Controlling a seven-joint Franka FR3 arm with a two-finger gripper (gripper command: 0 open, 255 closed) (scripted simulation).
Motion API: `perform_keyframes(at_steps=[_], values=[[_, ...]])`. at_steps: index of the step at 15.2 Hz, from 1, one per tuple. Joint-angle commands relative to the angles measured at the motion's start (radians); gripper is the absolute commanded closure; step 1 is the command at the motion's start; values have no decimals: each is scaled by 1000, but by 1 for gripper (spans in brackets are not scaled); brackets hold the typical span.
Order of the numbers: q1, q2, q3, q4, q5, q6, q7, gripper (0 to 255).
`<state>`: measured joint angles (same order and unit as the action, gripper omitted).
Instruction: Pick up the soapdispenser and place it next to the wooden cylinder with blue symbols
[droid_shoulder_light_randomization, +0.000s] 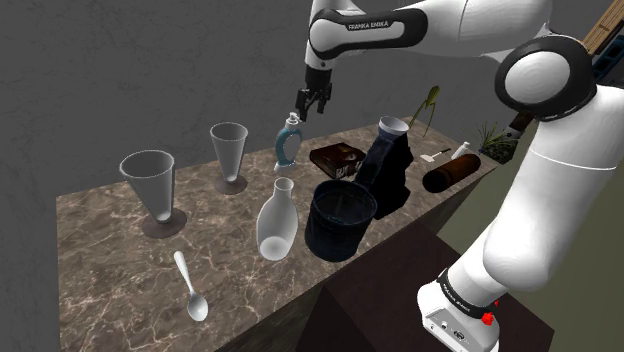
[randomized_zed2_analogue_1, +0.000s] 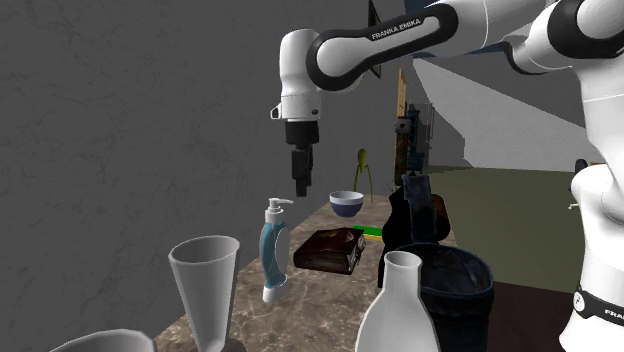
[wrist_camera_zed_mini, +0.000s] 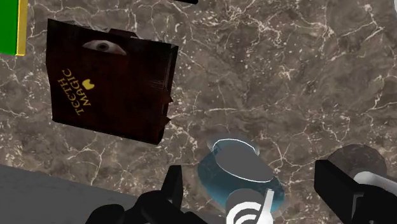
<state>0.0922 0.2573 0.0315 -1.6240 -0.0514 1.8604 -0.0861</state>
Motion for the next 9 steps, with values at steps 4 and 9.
perform_keyframes(at_steps=[4,9], values=[[17,208,7,278,-6,-54,5,0],[21,272,8,330,-8,-38,6,0]])
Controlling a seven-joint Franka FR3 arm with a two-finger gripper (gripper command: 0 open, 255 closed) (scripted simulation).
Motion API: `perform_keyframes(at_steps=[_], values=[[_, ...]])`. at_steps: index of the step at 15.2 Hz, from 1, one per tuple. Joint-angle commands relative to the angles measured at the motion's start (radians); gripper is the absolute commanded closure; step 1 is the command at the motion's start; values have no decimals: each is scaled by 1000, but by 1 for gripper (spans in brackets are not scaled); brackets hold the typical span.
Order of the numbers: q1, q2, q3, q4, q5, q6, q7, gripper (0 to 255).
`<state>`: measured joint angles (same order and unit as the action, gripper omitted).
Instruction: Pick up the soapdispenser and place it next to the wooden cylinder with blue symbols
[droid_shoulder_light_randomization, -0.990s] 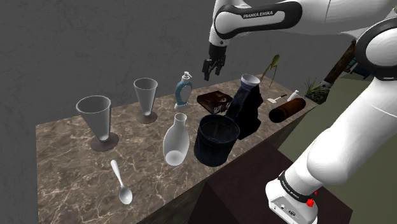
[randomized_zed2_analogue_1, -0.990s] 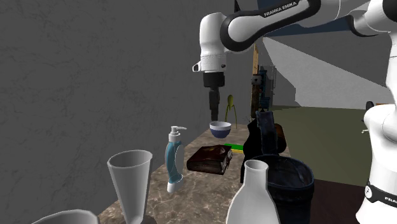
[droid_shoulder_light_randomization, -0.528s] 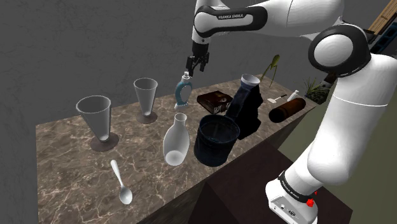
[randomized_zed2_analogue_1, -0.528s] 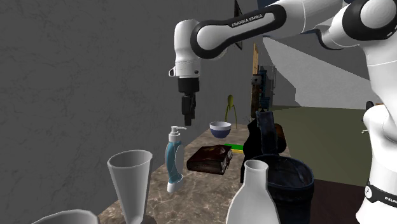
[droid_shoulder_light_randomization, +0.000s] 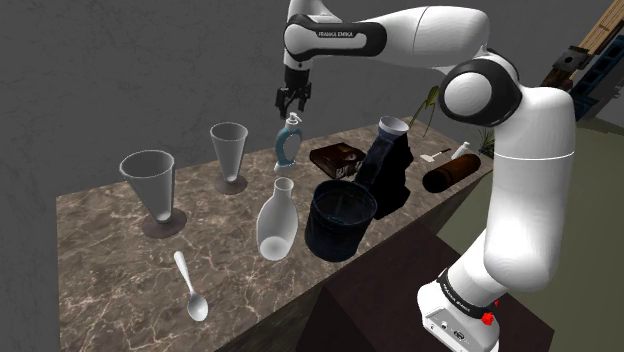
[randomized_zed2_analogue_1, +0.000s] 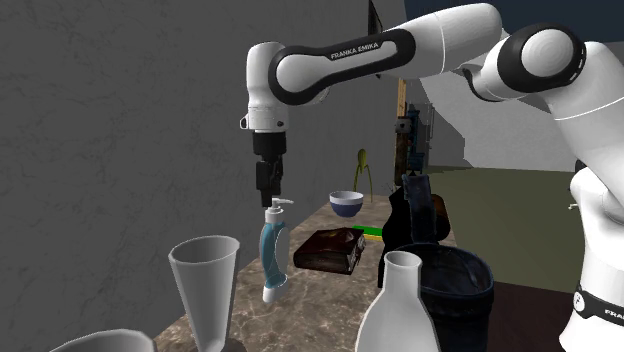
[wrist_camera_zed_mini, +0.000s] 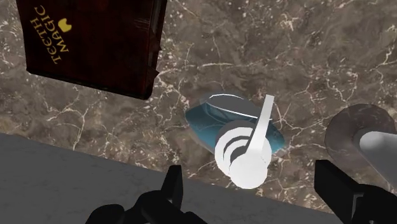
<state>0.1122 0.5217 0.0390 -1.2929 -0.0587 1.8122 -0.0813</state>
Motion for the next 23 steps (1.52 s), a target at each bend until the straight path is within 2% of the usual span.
perform_keyframes(at_steps=[1,4,12,13,23], values=[[1,9,0,-13,-1,23,2,0],[-1,15,-1,-52,-1,68,3,0],[-1,15,-1,-52,-1,67,3,0],[-1,15,-1,-52,-1,67,3,255],[-1,13,0,-42,-1,55,2,255]])
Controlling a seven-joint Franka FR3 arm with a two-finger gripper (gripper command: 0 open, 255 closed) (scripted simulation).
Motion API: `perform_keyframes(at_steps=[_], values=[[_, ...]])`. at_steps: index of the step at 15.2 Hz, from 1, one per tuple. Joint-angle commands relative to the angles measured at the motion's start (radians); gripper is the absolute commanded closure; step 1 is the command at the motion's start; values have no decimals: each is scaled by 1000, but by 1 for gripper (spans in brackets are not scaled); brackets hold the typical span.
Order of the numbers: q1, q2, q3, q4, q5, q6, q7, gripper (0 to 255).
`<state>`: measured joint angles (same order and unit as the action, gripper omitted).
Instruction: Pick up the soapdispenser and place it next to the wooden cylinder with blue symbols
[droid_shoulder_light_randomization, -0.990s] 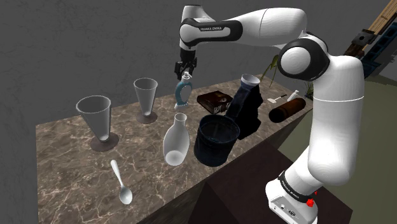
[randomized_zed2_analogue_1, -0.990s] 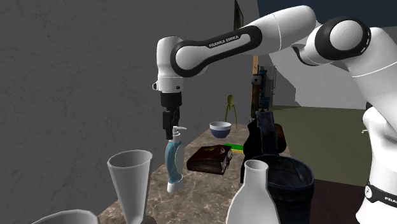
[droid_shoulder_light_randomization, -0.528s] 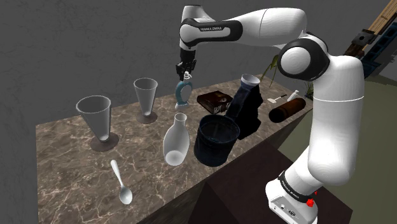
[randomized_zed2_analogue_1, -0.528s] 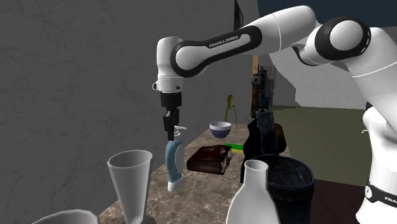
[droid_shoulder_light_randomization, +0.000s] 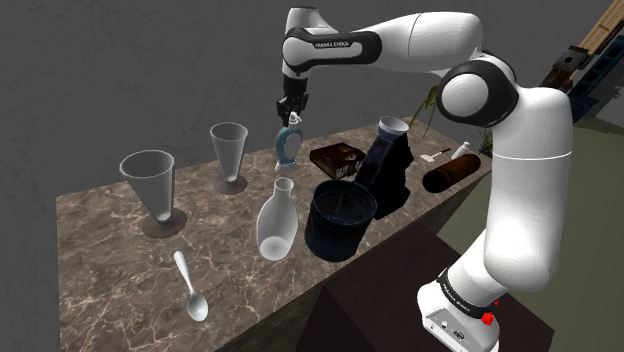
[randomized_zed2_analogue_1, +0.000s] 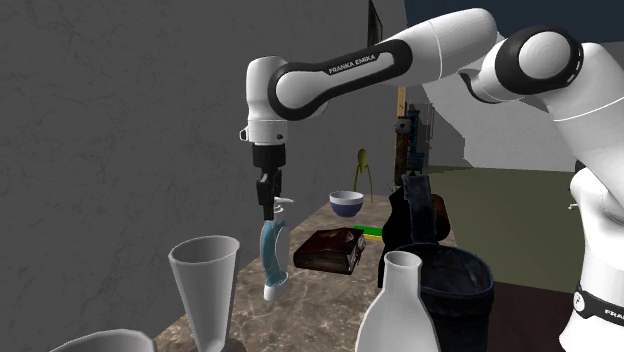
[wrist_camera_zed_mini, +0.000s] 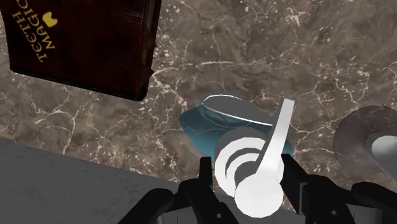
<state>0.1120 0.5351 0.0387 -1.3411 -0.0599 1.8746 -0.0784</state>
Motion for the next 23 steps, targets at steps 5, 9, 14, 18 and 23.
perform_keyframes(at_steps=[5,9,14,18,23], values=[[1,-6,0,65,1,-71,-4,255],[1,-6,0,119,2,-125,-6,255],[3,2,0,200,2,-197,-9,255],[5,17,0,278,2,-260,-11,255],[7,50,0,400,1,-350,-14,255]])
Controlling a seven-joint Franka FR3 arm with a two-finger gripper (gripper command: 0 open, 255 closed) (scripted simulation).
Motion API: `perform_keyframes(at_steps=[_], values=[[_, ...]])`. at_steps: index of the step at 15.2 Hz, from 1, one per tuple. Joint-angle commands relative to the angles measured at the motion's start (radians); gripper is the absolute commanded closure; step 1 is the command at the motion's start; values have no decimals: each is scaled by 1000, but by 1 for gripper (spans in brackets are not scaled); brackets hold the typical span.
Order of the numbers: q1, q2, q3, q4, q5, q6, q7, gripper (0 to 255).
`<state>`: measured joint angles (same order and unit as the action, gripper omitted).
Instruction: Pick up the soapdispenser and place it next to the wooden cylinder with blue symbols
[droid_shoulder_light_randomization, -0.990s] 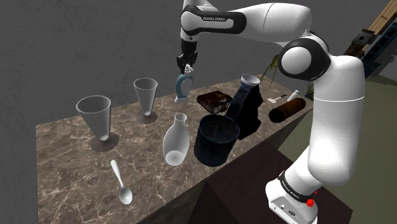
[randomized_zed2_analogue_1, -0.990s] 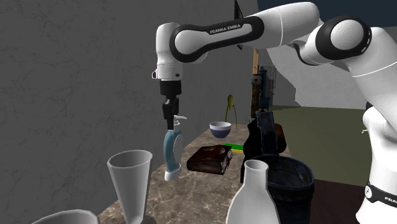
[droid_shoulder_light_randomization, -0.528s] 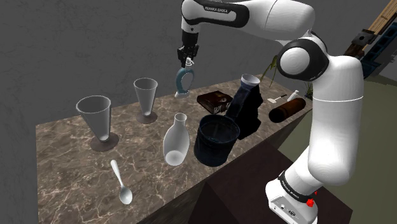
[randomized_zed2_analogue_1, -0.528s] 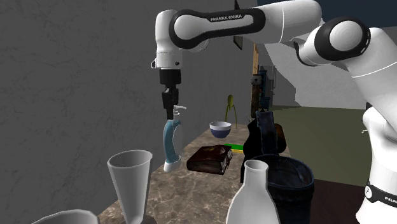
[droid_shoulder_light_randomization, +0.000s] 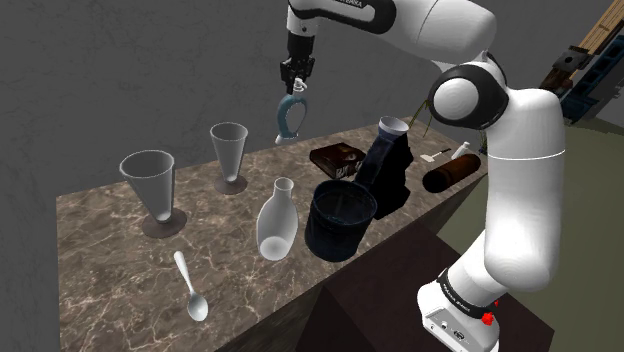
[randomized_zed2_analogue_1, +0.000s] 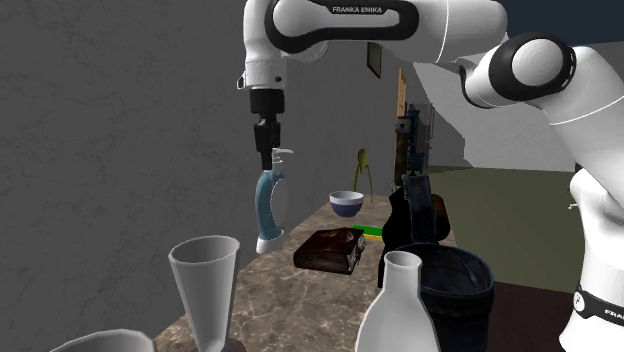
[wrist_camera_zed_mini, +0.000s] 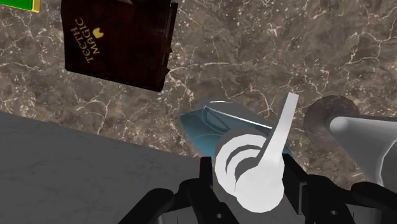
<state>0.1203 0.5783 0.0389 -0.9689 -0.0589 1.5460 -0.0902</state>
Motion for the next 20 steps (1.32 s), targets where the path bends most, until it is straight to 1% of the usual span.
perform_keyframes(at_steps=[1,5,6,8,9,10,12,14,16,20], values=[[0,17,-1,58,0,-41,-3,255],[4,74,-2,211,-2,-137,-7,255],[6,97,-3,265,-3,-168,-9,255],[10,164,-5,407,-4,-242,-13,255],[-8,42,-2,204,-1,-161,-20,255],[-22,-30,-1,92,1,-121,-30,255],[-48,-138,-5,-65,7,-71,-53,255],[-71,-226,-12,-182,12,-41,-80,255],[-92,-302,-21,-277,16,-20,-108,255],[-133,-432,-44,-425,22,0,-170,255]])
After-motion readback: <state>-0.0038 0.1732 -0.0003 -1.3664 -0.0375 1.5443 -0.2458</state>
